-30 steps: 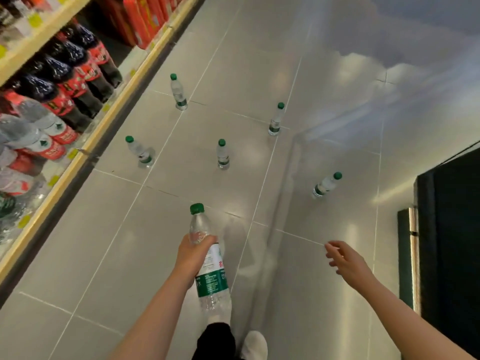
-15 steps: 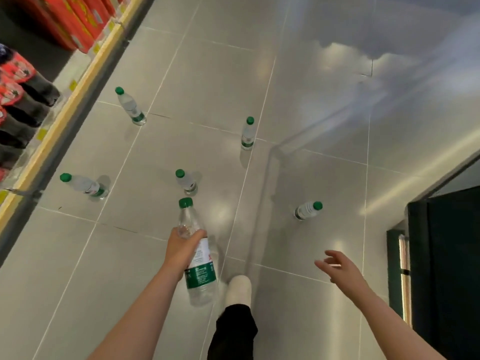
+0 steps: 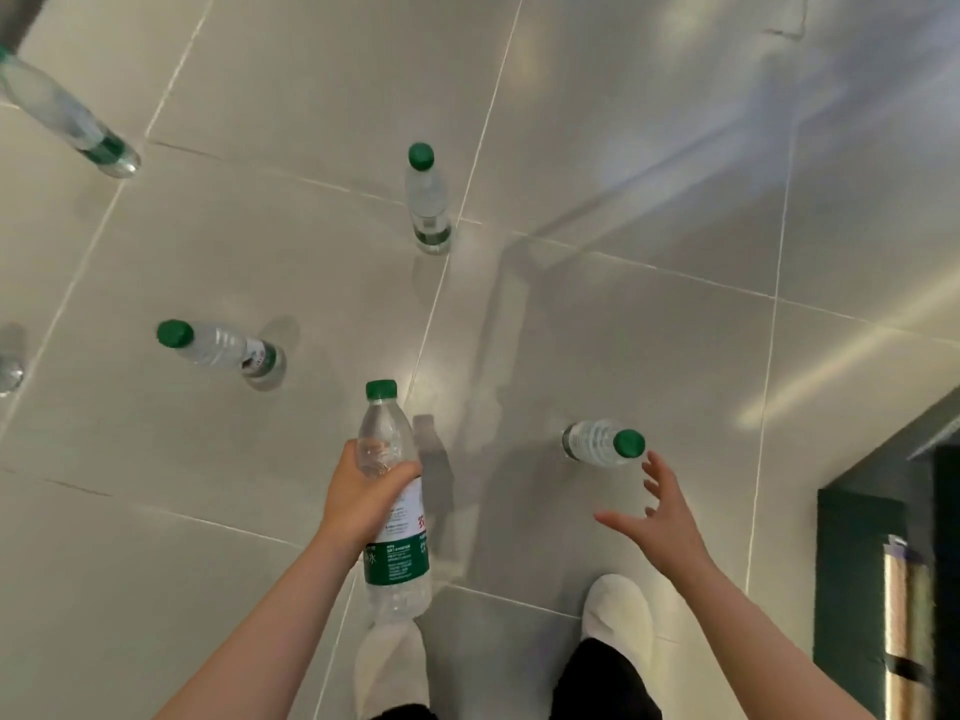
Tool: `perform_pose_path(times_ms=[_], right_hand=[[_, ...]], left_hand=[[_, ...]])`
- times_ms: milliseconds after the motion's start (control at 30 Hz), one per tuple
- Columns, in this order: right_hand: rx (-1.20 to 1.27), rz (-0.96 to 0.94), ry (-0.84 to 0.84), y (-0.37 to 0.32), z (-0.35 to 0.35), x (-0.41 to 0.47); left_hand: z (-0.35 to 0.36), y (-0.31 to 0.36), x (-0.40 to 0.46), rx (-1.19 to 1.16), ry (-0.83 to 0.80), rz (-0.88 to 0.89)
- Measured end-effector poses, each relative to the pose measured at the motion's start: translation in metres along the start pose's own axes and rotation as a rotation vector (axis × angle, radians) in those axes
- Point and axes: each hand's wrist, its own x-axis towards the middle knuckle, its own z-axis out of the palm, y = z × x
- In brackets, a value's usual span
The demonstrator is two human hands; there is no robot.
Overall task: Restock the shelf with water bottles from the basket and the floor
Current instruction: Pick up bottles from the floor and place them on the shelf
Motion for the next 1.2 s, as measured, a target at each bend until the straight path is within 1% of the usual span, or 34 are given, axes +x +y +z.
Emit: perform_pose_path(times_ms=[133, 267, 367, 467, 600, 800, 900, 967, 1067, 1200], right_hand=[[0.028, -0.084, 0.036, 0.040, 0.030, 0.069], [0.052, -0.148, 0.136, 0.052, 0.048, 0.112], [0.044, -0.183, 0.144, 0.043, 0.048, 0.117], [0.032, -0.193, 0.087, 0.016, 0.036, 0.091], [0.063, -0.193, -0.002, -0.040, 0.004, 0.021], [0.027, -0.174, -0.178, -0.162, -0.057, -0.136], [0.018, -0.209, -0.215, -0.224, -0.080, -0.207], [0.007, -0.248, -0.243, -0.259, -0.090, -0.243], [0.016, -0.281, -0.331, -0.303, -0.098, -0.287], [-0.067, -0.401, -0.475, -0.360, -0.096, -0.340]], left_hand=[[0.042, -0.053, 0.047, -0.018, 0.038, -0.035], [0.065, -0.078, 0.077, -0.014, 0.027, -0.063], [0.069, -0.072, 0.079, -0.030, 0.022, -0.064], [0.059, -0.045, 0.058, -0.023, 0.032, -0.040], [0.022, 0.011, -0.008, -0.023, 0.068, -0.012], [-0.066, 0.104, -0.173, -0.094, 0.097, -0.011], [-0.113, 0.144, -0.253, -0.169, 0.132, -0.019], [-0.142, 0.164, -0.297, -0.242, 0.178, -0.011], [-0.179, 0.184, -0.356, -0.366, 0.282, 0.028], [-0.220, 0.187, -0.427, -0.504, 0.439, 0.072]])
